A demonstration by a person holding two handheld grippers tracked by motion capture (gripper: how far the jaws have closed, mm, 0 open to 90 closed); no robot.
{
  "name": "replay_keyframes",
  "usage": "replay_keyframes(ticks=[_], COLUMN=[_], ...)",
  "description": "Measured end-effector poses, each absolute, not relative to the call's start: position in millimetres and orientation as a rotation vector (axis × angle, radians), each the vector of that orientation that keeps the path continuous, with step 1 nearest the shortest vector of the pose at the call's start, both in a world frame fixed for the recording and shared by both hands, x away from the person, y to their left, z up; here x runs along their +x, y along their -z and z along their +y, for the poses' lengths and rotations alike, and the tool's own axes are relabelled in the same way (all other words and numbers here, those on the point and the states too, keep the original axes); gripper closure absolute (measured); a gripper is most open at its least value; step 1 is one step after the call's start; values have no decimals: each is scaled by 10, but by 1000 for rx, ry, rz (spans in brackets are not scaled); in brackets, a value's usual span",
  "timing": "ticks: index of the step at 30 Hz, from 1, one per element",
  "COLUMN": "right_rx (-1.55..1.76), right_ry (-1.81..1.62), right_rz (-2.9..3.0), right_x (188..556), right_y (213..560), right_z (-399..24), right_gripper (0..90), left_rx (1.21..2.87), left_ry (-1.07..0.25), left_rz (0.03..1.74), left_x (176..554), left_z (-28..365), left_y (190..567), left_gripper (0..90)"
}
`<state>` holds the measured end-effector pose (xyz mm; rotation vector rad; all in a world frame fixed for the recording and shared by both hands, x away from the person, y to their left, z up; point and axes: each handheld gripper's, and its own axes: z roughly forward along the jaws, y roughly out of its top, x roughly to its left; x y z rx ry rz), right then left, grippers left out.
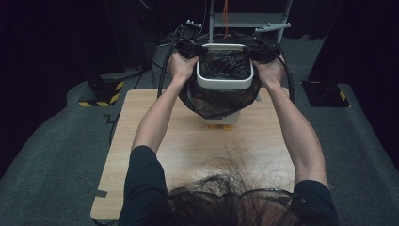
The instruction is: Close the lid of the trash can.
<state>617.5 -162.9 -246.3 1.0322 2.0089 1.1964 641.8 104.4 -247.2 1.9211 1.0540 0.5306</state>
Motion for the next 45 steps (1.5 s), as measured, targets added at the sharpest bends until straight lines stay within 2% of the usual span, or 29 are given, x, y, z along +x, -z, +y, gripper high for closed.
replay_keyframes(ticks=[4, 5, 8, 10, 14, 17, 21, 31, 33, 36, 45], right_rx=[1043, 1042, 1042, 1047, 1041, 1040, 1020, 1048, 1051, 1059, 1069], right_ry=[-1220, -1238, -1253, -1275, -1259, -1260, -1222, -1223, -1234, -1266, -1240], right_rz=[2016, 2017, 2010, 2007, 2021, 2013, 2012, 2019, 2023, 2022, 2040], right_x=[6169, 6162, 6151, 6141, 6145, 6150, 6137, 6143, 6123, 6096, 6072], right_y=[2445, 2456, 2456, 2448, 2455, 2461, 2458, 2504, 2496, 2484, 2488], right_z=[-1654, -1664, -1683, -1700, -1695, -1680, -1626, -1634, -1643, -1684, -1705], right_gripper=[746, 715, 698, 701, 727, 739, 750, 748, 704, 700, 721], left_rx=[1898, 1867, 1838, 1821, 1793, 1793, 1770, 1749, 1740, 1732, 1737], left_ry=[-555, -558, -537, -504, -460, -460, -468, -449, -432, -433, -410], left_rz=[1065, 1068, 1055, 1036, 1029, 1042, 1037, 1045, 1052, 1041, 1020], left_x=[6388, 6360, 6322, 6287, 6252, 6242, 6220, 6215, 6181, 6116, 6051], left_z=[1073, 1110, 1151, 1195, 1236, 1250, 1303, 1316, 1359, 1392, 1401], left_y=[2482, 2492, 2501, 2493, 2506, 2504, 2481, 2522, 2521, 2528, 2521], left_gripper=[699, 595, 589, 595, 675, 695, 776, 775, 729, 719, 759])
